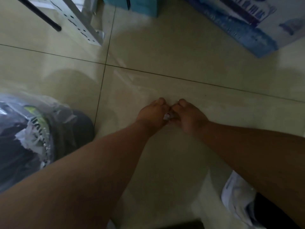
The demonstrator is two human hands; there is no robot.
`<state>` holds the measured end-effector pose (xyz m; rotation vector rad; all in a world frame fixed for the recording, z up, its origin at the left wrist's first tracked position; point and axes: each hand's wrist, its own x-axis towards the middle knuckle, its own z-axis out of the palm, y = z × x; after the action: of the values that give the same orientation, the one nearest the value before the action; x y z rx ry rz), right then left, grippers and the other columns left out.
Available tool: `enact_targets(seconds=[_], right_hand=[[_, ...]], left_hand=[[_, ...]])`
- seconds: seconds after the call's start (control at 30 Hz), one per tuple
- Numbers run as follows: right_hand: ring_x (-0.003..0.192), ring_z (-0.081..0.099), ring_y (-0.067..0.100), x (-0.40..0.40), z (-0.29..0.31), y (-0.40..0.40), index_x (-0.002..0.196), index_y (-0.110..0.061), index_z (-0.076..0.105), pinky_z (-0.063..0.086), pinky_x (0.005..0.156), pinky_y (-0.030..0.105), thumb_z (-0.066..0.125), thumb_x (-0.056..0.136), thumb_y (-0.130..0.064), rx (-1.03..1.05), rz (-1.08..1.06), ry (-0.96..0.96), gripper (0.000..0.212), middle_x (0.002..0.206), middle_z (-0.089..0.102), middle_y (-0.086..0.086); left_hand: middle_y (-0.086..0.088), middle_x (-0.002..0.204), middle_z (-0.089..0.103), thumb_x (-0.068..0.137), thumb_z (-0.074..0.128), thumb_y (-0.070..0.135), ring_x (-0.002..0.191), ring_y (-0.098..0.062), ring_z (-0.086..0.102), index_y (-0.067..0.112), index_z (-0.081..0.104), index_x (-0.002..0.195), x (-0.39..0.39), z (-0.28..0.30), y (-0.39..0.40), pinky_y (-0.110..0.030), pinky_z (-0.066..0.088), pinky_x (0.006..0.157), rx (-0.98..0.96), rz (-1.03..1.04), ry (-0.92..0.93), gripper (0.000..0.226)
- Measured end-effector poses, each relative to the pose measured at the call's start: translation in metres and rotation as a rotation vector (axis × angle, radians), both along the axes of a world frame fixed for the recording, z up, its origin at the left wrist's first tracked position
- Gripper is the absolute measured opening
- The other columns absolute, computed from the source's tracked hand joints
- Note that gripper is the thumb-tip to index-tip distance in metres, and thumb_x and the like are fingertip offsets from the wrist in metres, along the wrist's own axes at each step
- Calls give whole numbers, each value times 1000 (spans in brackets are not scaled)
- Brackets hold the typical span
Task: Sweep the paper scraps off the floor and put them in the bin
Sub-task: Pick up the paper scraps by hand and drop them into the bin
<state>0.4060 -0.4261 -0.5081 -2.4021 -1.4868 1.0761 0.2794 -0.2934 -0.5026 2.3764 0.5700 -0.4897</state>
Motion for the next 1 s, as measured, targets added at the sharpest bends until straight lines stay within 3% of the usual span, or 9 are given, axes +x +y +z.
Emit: enact_targets(seconds=[0.17,0.4,0.6,0.7,0.77,0.87,0.93,1.0], right_hand=[[100,59,31,3,-6,3,105,-18,68,51,82,38,67,90,-33,1,38,-28,21,107,57,9],[109,57,34,0,-12,1,103,-15,65,51,90,41,64,92,-33,-33,17,-63,21,114,60,14],[113,54,36,-5,-17,-7,107,-15,58,51,92,46,52,93,-39,0,11,-84,29,121,55,14],[109,54,34,-11,-14,-6,106,-13,61,51,89,43,59,96,-33,-12,16,-97,23,115,55,12],[105,56,33,-14,-12,-2,102,-11,64,50,86,38,59,97,-31,-1,-74,-70,21,111,57,12],[95,60,33,-7,-12,4,89,-12,64,44,77,33,62,95,-28,4,-397,-34,17,101,61,14],[91,62,35,0,-11,5,83,-13,64,43,75,34,62,93,-29,19,-499,-44,19,95,64,15],[95,62,36,7,-9,7,87,-11,66,44,78,35,62,94,-29,7,-513,-64,19,99,66,17]], left_hand=[[-9,109,62,94,65,34,100,-32,64,20,73,109,1,-2,-1,-35,48,81,-25,-41,-2,22],[-13,107,66,97,58,24,100,-36,65,18,74,106,-2,-2,-5,-36,47,82,22,-3,1,20],[-12,100,67,89,63,19,95,-36,65,17,78,97,-17,-6,-1,-39,53,82,-10,185,-13,17],[-11,98,68,88,67,20,94,-35,65,16,78,95,-24,-8,1,-37,53,82,-47,270,-10,14],[-11,96,69,89,70,20,93,-31,65,15,79,94,-26,-8,0,-29,47,79,-88,361,-19,11],[-7,90,75,88,77,25,83,-19,65,15,80,90,-25,-5,-2,-17,36,65,-167,546,-37,10],[-4,81,74,86,80,28,73,-14,63,15,79,86,-24,-5,-3,-10,36,55,-228,641,-27,14],[-1,72,71,85,81,32,63,-11,60,16,76,78,-21,-5,-4,-10,40,54,-281,707,-20,19]])
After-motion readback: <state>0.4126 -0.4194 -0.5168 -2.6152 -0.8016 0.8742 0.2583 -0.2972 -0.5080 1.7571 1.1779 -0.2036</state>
